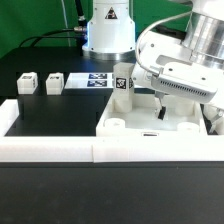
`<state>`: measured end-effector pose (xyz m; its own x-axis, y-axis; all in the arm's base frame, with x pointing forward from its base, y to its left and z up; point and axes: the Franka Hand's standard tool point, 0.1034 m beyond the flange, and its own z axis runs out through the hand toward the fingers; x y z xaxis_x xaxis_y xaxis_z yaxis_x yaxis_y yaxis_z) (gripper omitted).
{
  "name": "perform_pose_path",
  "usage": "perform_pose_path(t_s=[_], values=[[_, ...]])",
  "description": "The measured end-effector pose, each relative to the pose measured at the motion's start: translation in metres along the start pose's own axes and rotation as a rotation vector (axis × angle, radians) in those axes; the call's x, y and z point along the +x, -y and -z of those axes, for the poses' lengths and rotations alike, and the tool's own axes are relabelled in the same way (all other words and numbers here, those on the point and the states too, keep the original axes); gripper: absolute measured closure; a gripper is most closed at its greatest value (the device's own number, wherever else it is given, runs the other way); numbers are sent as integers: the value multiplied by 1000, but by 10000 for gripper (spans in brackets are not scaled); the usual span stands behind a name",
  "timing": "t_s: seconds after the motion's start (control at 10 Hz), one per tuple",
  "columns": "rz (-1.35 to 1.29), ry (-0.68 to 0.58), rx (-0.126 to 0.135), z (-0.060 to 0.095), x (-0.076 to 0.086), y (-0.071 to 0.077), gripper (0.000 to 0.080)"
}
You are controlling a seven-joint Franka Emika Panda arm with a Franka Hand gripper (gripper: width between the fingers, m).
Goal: Assemble square table
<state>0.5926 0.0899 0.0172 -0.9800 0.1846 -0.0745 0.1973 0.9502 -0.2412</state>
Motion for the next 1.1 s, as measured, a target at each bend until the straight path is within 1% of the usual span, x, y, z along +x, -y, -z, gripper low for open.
perform_pose_path(t_s=[0.1, 0.2, 0.3, 0.4, 0.5, 0.6, 0.7, 0.8, 0.9, 1.0, 1.1], values=[[-97, 17, 73, 23, -1, 4, 150], [-82, 49, 82, 48, -9, 13, 150], [-114, 64, 97, 63, -17, 33, 150], [-138, 86, 127, 79, -23, 60, 150], [-194, 87, 149, 79, -19, 85, 150], [-231, 74, 160, 72, -16, 111, 150], [-280, 72, 164, 64, -19, 140, 150], [-317, 79, 159, 58, -25, 158, 150], [-395, 98, 140, 56, -29, 163, 150], [-483, 103, 137, 57, -28, 158, 150], [-512, 104, 135, 57, -28, 158, 150]])
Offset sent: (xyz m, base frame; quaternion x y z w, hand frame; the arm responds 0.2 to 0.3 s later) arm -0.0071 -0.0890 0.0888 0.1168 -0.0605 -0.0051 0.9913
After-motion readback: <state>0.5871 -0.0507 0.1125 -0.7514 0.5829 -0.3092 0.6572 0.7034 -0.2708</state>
